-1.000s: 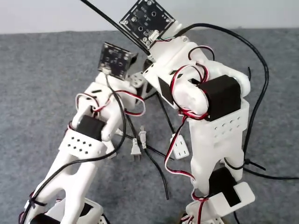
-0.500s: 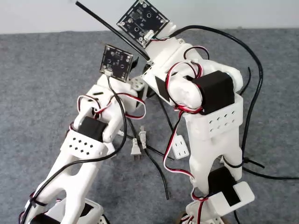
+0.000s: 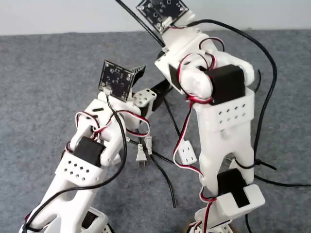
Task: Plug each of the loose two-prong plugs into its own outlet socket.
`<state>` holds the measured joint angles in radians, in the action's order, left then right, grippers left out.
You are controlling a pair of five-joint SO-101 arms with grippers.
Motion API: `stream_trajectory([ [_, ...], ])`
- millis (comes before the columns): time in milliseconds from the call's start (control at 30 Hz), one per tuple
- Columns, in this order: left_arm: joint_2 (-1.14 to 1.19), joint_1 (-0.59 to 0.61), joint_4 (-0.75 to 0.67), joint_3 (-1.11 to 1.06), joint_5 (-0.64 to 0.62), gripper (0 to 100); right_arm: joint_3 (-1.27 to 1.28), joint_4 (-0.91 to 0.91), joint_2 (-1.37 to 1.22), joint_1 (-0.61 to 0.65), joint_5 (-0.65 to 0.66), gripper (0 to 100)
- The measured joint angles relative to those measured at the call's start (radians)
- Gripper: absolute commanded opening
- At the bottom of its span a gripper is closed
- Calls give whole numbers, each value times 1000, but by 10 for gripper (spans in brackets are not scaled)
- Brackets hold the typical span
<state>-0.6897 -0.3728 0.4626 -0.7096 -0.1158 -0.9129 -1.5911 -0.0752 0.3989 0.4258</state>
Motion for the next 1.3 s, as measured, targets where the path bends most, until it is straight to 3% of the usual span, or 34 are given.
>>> stream_trajectory([
  [1300, -9, -2, 41, -18, -41, 227, 34, -26, -11, 26, -35, 8],
])
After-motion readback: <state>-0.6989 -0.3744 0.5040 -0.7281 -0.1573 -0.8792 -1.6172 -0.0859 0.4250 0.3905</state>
